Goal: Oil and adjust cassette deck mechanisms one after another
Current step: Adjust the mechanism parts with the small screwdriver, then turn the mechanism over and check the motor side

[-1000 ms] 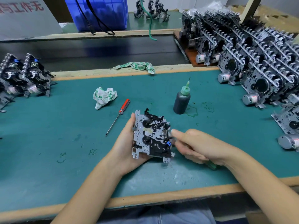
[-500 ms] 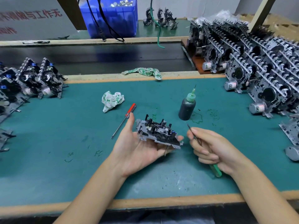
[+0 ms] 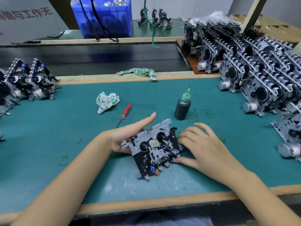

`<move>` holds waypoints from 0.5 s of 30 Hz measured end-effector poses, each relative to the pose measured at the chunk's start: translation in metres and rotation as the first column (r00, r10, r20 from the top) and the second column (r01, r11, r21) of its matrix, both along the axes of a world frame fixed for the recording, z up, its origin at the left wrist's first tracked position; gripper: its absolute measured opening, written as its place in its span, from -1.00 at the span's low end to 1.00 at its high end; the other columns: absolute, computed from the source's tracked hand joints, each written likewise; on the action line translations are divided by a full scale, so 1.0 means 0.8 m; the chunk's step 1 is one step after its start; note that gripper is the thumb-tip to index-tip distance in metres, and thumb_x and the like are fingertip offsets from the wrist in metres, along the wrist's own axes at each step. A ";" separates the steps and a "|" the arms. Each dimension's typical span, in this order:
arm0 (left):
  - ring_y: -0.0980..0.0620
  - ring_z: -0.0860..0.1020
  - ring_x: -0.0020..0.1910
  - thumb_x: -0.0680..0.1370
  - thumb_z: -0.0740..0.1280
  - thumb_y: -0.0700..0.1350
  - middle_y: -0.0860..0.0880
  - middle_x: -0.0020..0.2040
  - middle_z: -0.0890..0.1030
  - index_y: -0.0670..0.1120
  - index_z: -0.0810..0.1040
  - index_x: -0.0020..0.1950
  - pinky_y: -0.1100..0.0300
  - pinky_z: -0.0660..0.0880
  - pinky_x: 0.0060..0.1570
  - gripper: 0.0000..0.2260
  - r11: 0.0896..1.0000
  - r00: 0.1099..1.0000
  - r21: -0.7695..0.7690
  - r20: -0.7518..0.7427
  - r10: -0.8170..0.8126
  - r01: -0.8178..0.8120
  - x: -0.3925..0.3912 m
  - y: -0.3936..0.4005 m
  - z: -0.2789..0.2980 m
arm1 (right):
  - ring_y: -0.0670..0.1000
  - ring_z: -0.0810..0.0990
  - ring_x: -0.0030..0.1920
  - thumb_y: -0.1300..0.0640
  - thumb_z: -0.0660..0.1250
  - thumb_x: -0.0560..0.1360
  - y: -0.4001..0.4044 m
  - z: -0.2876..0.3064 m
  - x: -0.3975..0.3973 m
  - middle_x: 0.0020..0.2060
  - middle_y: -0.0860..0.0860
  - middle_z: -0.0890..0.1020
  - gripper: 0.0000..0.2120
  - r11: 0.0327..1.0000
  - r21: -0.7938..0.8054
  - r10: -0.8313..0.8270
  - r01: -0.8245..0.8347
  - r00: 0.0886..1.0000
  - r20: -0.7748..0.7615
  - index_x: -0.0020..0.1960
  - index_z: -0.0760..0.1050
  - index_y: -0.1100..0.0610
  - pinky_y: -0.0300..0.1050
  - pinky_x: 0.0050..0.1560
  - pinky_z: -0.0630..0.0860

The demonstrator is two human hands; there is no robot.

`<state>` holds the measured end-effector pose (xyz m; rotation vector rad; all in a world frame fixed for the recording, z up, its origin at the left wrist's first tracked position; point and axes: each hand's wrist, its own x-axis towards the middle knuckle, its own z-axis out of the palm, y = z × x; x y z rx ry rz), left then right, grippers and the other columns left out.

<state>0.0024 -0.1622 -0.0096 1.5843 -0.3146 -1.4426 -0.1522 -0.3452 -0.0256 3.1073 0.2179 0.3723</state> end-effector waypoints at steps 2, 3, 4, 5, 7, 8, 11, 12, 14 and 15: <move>0.12 0.60 -0.42 0.22 0.14 0.50 0.03 -0.36 0.65 0.00 0.65 -0.27 0.35 0.50 -0.42 -0.39 0.999 0.998 -0.042 0.070 -0.001 0.004 0.000 0.009 0.001 | 0.03 0.62 -0.08 -0.29 0.17 0.43 -0.001 -0.006 -0.004 -0.16 -0.07 0.64 -0.51 1.000 0.006 0.009 -0.009 0.999 0.047 -0.13 0.62 0.11 0.01 0.25 0.29; 0.06 0.58 -0.42 0.29 0.10 0.48 -0.04 -0.34 0.64 -0.08 0.66 -0.30 0.31 0.52 -0.39 -0.33 0.996 0.994 -0.078 0.090 0.058 -0.051 0.003 0.013 0.001 | 0.03 0.61 -0.10 -0.30 0.17 0.44 -0.002 -0.010 -0.008 -0.18 -0.07 0.63 -0.50 0.999 0.032 -0.002 0.000 0.997 0.077 -0.14 0.61 0.10 0.01 0.25 0.31; 0.02 0.59 -0.42 0.35 0.07 0.46 -0.10 -0.33 0.64 -0.14 0.66 -0.29 0.27 0.53 -0.38 -0.30 0.985 0.978 -0.087 0.134 0.157 -0.146 0.003 0.017 0.002 | 0.03 0.60 -0.11 -0.31 0.16 0.44 -0.002 -0.014 -0.012 -0.19 -0.07 0.62 -0.50 0.998 0.061 -0.022 0.016 0.995 0.096 -0.15 0.60 0.11 0.02 0.25 0.32; -0.02 0.59 -0.43 0.38 0.05 0.45 -0.12 -0.34 0.65 -0.16 0.64 -0.28 0.23 0.54 -0.37 -0.29 0.964 0.927 -0.080 0.265 0.264 -0.252 0.002 0.024 0.000 | 0.02 0.59 -0.12 -0.31 0.16 0.45 -0.001 -0.017 -0.015 -0.19 -0.06 0.61 -0.49 0.996 0.086 -0.041 0.032 0.994 0.105 -0.16 0.59 0.11 0.01 0.24 0.32; -0.07 0.59 -0.42 0.35 -0.05 0.52 -0.04 -0.42 0.62 -0.08 0.59 -0.29 0.15 0.50 -0.31 -0.26 0.933 0.627 0.030 0.748 0.217 -0.359 -0.011 0.041 -0.005 | 0.02 0.58 -0.13 -0.31 0.16 0.45 0.001 -0.023 -0.018 -0.19 -0.05 0.59 -0.50 0.992 0.120 -0.065 0.050 0.989 0.130 -0.17 0.57 0.12 -0.01 0.23 0.32; -0.07 0.57 -0.40 0.31 -0.14 0.58 -0.01 -0.46 0.58 -0.04 0.55 -0.33 0.12 0.46 -0.29 -0.22 0.928 0.435 0.096 0.897 0.075 -0.359 -0.026 0.053 -0.008 | 0.02 0.56 -0.13 -0.30 0.17 0.45 0.002 -0.025 -0.018 -0.18 -0.05 0.58 -0.51 0.990 0.133 -0.074 0.056 0.988 0.135 -0.17 0.56 0.13 -0.03 0.22 0.32; 0.05 0.47 -0.42 0.22 -0.29 0.62 0.03 -0.51 0.44 0.04 0.34 -0.37 0.13 0.28 -0.42 -0.27 0.938 0.206 0.229 0.962 -0.178 -0.259 -0.070 0.069 -0.018 | 0.04 0.52 -0.14 -0.26 0.16 0.46 0.009 -0.028 -0.015 -0.18 -0.01 0.56 -0.52 0.988 0.139 -0.090 0.070 0.986 0.144 -0.16 0.53 0.16 -0.08 0.19 0.30; 0.03 0.48 -0.40 0.21 -0.27 0.62 0.04 -0.48 0.42 0.06 0.26 -0.35 0.11 0.28 -0.41 -0.31 0.935 0.168 0.267 0.958 -0.232 -0.234 -0.080 0.068 -0.024 | 0.06 0.53 -0.16 -0.24 0.16 0.47 0.011 -0.028 -0.013 -0.20 0.00 0.55 -0.52 0.988 0.133 -0.092 0.072 0.985 0.149 -0.17 0.52 0.18 -0.08 0.17 0.30; -0.02 0.54 -0.34 0.21 -0.18 0.61 0.05 -0.44 0.44 0.05 0.18 -0.32 0.10 0.37 -0.37 -0.37 0.944 0.088 0.243 0.970 -0.228 -0.226 -0.091 0.063 -0.033 | 0.11 0.54 -0.21 -0.23 0.16 0.45 0.016 -0.027 -0.010 -0.24 0.03 0.54 -0.51 0.990 0.119 -0.099 0.080 0.982 0.160 -0.21 0.51 0.21 -0.07 0.13 0.31; -0.04 0.55 -0.35 0.22 -0.12 0.59 0.04 -0.45 0.45 0.04 0.18 -0.31 0.09 0.40 -0.37 -0.39 0.952 0.060 0.193 0.981 -0.184 -0.237 -0.091 0.059 -0.036 | 0.12 0.53 -0.23 -0.24 0.17 0.44 0.017 -0.027 -0.009 -0.26 0.03 0.54 -0.50 0.989 0.118 -0.104 0.085 0.981 0.164 -0.23 0.51 0.21 -0.06 0.11 0.32</move>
